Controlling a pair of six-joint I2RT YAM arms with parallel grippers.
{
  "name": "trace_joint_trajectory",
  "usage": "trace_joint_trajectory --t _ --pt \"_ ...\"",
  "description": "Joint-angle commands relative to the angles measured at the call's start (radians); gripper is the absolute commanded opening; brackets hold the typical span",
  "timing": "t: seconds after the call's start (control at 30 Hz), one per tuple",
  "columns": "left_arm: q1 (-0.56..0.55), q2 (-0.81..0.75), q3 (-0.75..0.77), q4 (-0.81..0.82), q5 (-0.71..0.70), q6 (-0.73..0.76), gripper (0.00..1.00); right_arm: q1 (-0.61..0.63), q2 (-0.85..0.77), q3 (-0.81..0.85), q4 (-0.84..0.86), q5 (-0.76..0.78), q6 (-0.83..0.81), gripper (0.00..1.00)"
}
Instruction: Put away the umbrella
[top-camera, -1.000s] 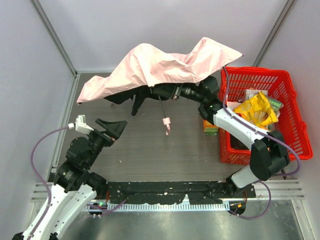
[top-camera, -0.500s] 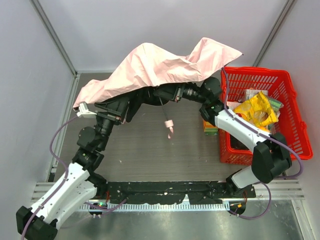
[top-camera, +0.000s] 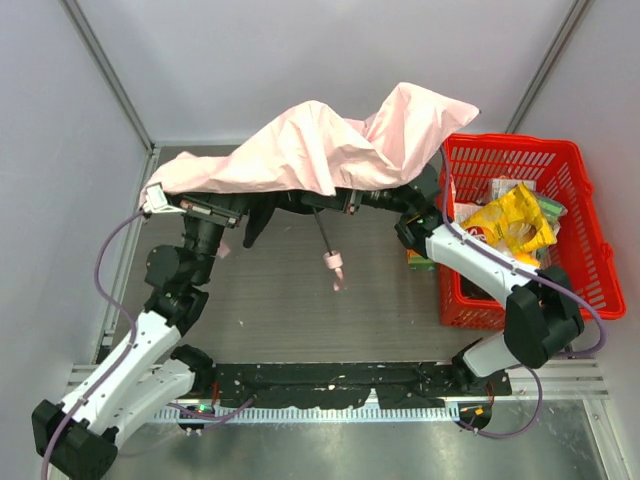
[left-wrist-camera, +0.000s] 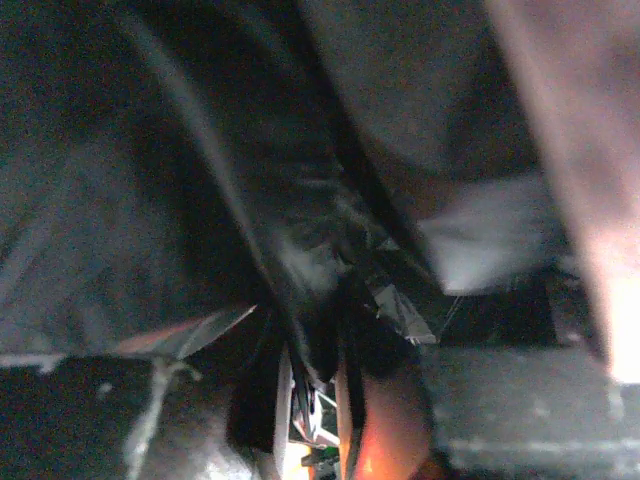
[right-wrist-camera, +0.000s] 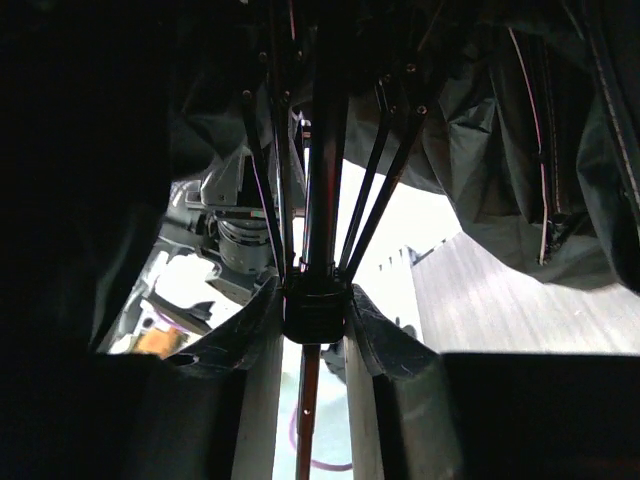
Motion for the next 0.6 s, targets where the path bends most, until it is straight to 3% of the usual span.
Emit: trace_joint_trajectory --t 0.0,0.13,0.23,0.27,0.33,0.4,0.43,0.57 --pt "-0.003 0.120 0.053 0.128 0.233 0.014 0.18 0.036 0.026 0.022 0.225 -0.012 -0.149 0.01" --pt "-0.072 0.159 -0.010 0.122 0.273 -0.001 0.12 0.046 0.107 0.071 0.316 0.054 -0.232 0.01" --pt "-0.099 0.134 -0.094 0.110 0.301 -0.017 0.16 0.044 0.167 0.086 0.487 0.104 -0.240 0.01" --pt "-0.101 0.116 -0.116 0.078 0.316 -0.026 0.25 0.040 0.179 0.100 0.489 0.106 -0.251 0.00" --pt "-0.096 0.039 -0.146 -0.042 0.364 -0.003 0.62 0.021 0.221 0.133 0.509 0.089 -0.271 0.00" --pt "-0.098 -0.049 -0.159 -0.213 0.410 0.054 0.89 -0.011 0.260 0.121 0.630 0.087 -0.262 0.01" --pt "-0.098 -0.091 -0.179 -0.273 0.437 0.069 0.98 -0.040 0.289 0.114 0.712 0.084 -0.252 0.01" --pt "-0.096 -0.316 -0.254 -0.426 0.566 0.112 1.00 -0.104 0.337 0.140 0.796 0.026 -0.231 0.00"
